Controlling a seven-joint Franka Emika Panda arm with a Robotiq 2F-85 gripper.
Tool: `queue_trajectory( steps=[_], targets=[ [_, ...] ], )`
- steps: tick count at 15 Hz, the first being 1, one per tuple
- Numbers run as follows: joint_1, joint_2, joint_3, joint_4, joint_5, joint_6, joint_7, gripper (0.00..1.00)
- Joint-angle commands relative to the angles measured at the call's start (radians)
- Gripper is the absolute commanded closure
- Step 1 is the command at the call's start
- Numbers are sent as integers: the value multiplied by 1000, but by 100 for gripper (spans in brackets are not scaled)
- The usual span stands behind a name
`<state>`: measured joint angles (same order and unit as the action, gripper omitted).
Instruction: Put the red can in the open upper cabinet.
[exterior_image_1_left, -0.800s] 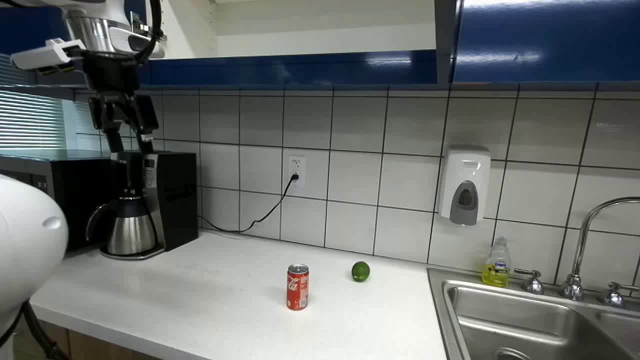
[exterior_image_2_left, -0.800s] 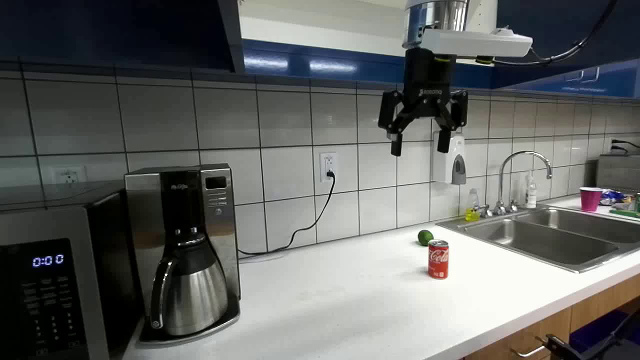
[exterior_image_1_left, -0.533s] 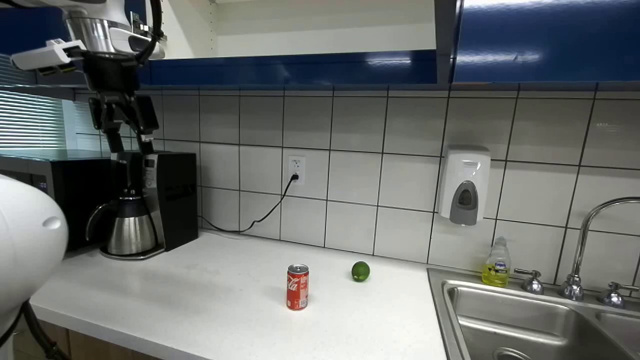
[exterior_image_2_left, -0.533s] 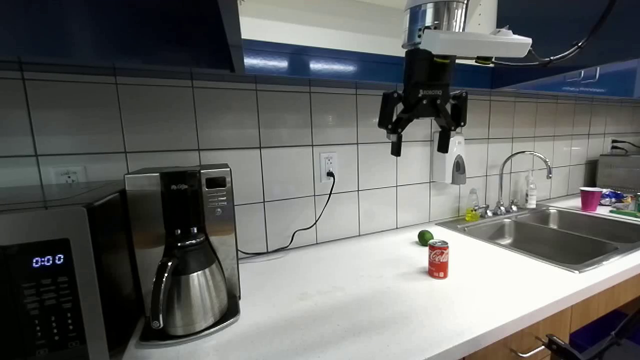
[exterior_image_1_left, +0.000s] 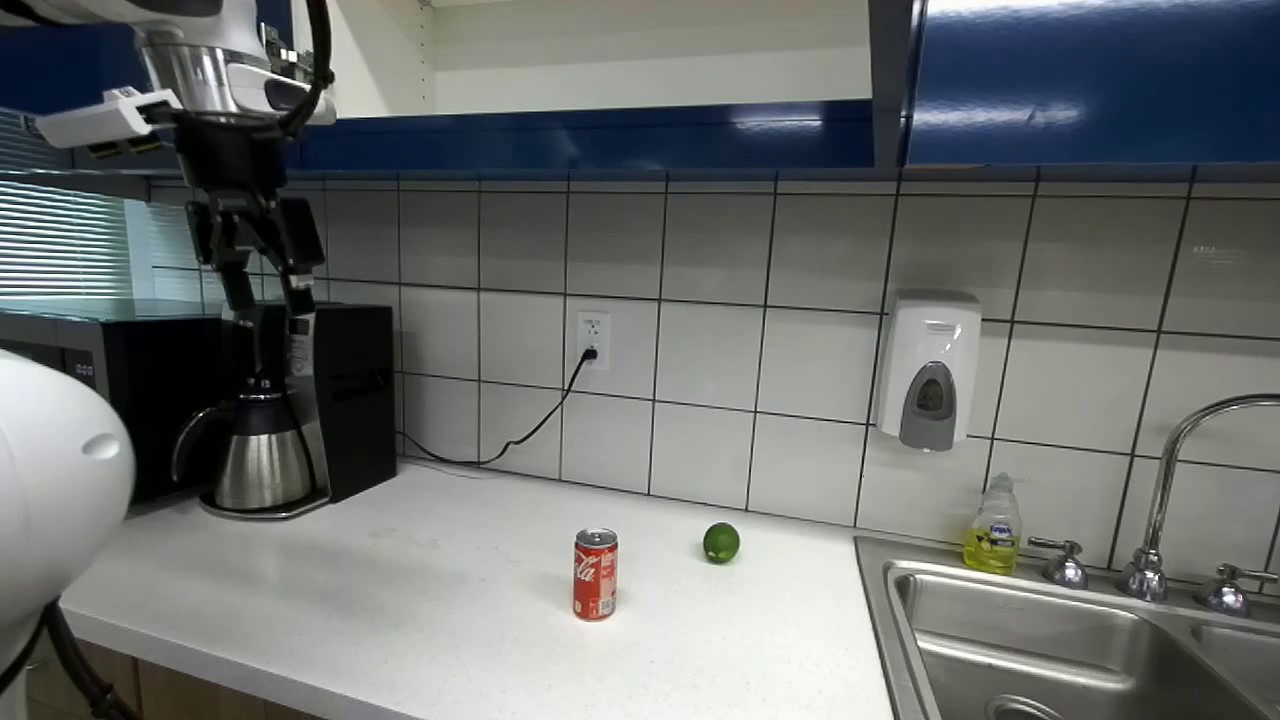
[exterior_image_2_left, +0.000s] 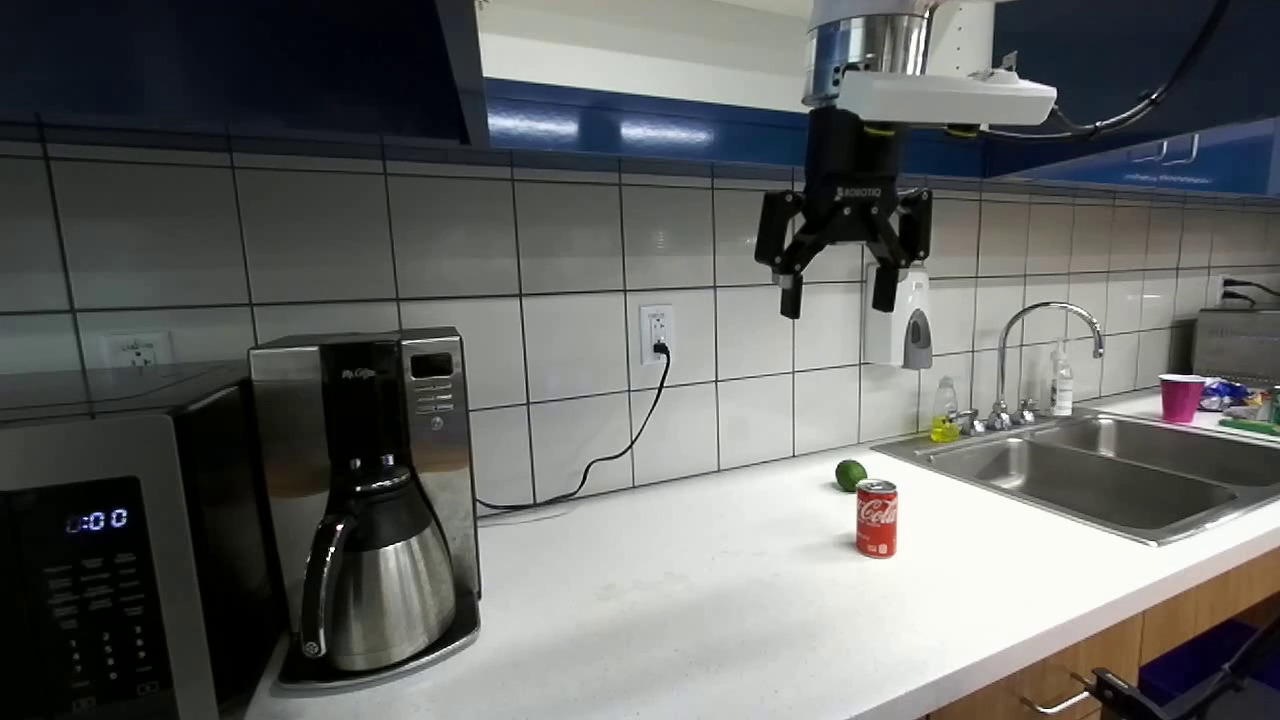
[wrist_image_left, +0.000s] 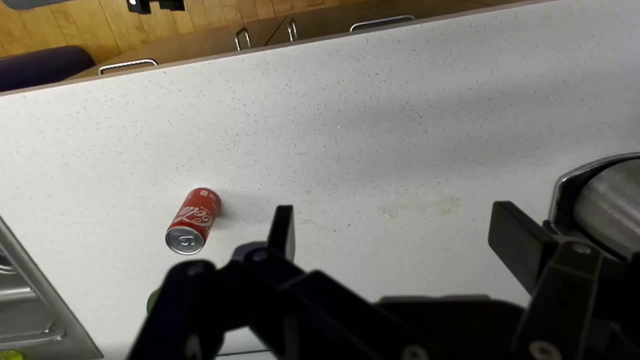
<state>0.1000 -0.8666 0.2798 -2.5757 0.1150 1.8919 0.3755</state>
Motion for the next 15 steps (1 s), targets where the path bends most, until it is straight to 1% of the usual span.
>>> queue_trajectory(
  steps=[1, 3, 9, 10, 15],
  targets=[
    [-41, 53, -6, -53, -30, 113, -6, 0],
    [-59, 92, -18, -98, -41, 189, -7, 0],
    [-116, 230, -35, -214, -123, 429, 10, 0],
    [-134, 275, -34, -195, -142, 456, 20, 0],
    [-211, 393, -52, -209, -221, 602, 61, 0]
  ],
)
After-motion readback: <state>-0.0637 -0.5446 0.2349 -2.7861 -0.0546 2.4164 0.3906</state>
